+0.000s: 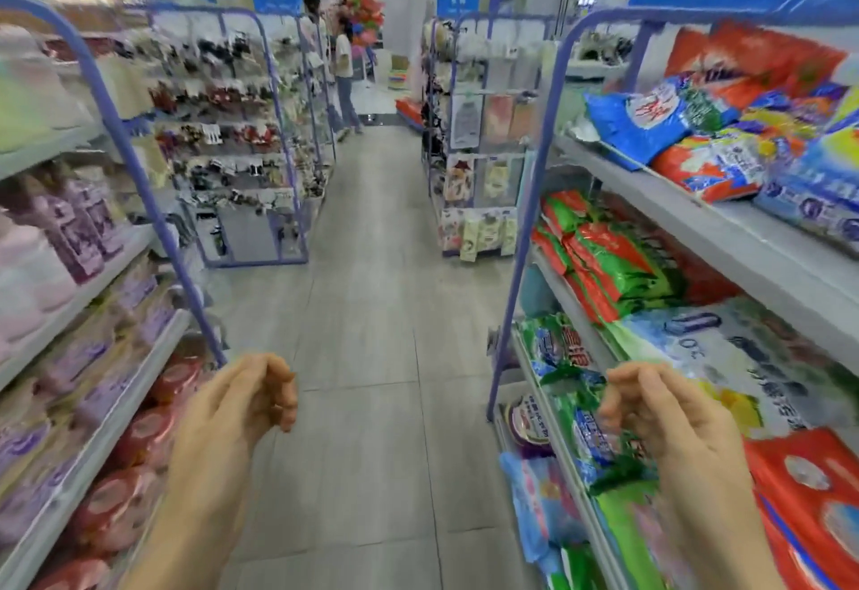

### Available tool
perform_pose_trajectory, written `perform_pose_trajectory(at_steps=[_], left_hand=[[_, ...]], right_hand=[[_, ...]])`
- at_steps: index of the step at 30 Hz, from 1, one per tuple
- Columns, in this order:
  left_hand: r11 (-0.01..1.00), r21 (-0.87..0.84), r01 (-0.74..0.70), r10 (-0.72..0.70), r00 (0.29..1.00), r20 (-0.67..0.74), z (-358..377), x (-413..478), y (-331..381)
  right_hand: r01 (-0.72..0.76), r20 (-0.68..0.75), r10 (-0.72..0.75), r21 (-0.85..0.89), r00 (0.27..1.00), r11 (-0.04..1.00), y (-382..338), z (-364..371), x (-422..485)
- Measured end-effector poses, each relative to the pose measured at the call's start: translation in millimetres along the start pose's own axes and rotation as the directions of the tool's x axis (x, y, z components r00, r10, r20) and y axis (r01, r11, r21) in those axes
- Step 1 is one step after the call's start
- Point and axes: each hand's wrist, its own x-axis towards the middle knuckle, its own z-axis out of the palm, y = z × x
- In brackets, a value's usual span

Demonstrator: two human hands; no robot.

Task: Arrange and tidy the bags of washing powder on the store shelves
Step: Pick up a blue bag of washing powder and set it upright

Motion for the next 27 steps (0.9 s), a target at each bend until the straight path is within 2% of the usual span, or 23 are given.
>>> perform_pose_trajectory(at_steps=[4, 7, 13, 16, 19, 23, 27], left_hand=[[0.998, -0.057, 0.007, -0.006, 1.000, 0.014, 57.1, 83.3, -11.1], [0.997, -0.071, -0.025, 0.032, 0.995, 0.090, 96.8, 139.5, -20.6], [0.987, -0.143, -0.072, 0.113, 0.947, 0.301, 181.0, 246.3, -57.1], [0.982, -0.178, -0.064, 0.136, 0.895, 0.425, 233.1, 301.6, -81.4], [0.982, -0.189, -0.011, 0.117, 0.823, 0.556, 289.2, 359.8, -101.3], [0.984, -0.161, 0.079, 0.061, 0.696, 0.716, 354.1, 429.7, -111.4], [0.978, -0.165, 0.124, 0.054, 0.618, 0.784, 398.2, 478.9, -121.1]], right_hand=[[0.033, -0.007, -0.033, -0.055, 0.999, 0.998, -4.4, -2.5, 83.8], [0.087, -0.042, -0.091, -0.082, 0.995, 0.993, -6.2, -7.7, 132.9], [0.162, -0.251, -0.182, -0.100, 0.951, 0.982, 7.3, -26.3, 215.3], [0.215, -0.379, -0.247, -0.125, 0.892, 0.969, 13.6, -30.3, 247.4], [0.242, -0.443, -0.321, -0.226, 0.837, 0.943, 17.4, -21.9, 281.2], [0.154, -0.580, -0.350, -0.360, 0.735, 0.920, 18.6, -8.5, 339.3], [0.052, -0.540, -0.443, -0.591, 0.716, 0.805, 22.9, 3.5, 407.6]])
